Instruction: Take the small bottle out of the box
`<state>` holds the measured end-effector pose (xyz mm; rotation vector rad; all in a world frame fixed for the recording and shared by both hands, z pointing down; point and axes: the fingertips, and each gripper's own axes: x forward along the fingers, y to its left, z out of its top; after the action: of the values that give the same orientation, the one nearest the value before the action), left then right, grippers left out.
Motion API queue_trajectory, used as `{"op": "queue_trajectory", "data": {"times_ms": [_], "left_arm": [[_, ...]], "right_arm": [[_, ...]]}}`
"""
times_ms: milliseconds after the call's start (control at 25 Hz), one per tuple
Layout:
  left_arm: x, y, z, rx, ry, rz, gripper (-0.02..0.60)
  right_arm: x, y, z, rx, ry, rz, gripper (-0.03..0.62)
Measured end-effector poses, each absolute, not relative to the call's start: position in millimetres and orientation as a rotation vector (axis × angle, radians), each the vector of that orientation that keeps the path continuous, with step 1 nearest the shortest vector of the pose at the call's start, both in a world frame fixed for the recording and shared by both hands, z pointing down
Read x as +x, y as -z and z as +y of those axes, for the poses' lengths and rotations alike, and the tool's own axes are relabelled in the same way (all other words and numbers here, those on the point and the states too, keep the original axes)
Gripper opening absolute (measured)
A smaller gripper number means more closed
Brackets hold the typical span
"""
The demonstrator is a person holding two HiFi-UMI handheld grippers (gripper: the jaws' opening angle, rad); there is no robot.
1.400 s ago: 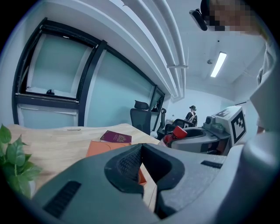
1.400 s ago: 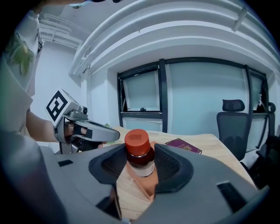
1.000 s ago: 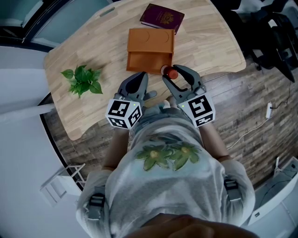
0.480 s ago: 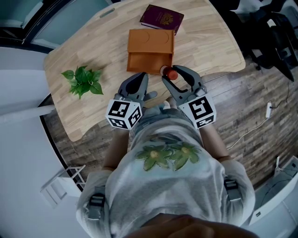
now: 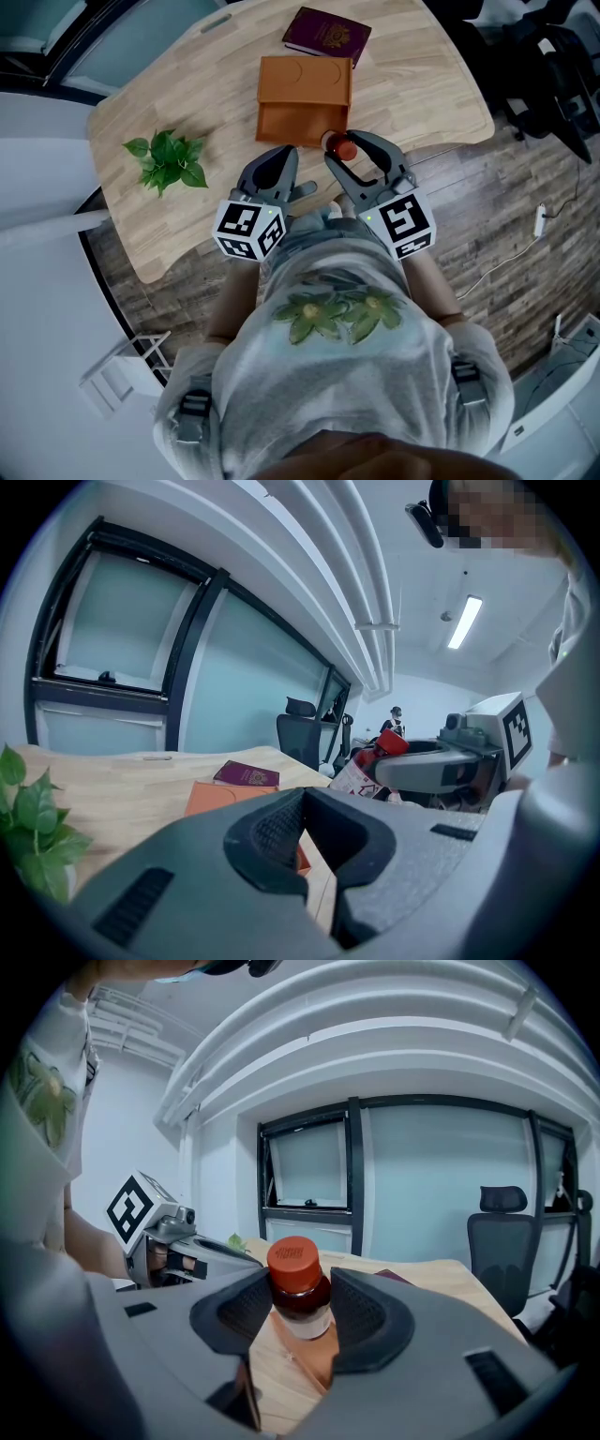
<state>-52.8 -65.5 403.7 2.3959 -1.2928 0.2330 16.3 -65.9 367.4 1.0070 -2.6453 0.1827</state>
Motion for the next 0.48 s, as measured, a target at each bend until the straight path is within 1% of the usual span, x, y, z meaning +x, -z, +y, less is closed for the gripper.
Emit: {"op": "queue_trajectory", "data": {"times_ms": [480], "left_arm": [[-56.0,-406.8,-57.5,2.387,-0.231,-1.295,0.008]], "right_arm": [[11.4,-368.1,-59.7,0.99,-0.173,-2.643,0.187]]}}
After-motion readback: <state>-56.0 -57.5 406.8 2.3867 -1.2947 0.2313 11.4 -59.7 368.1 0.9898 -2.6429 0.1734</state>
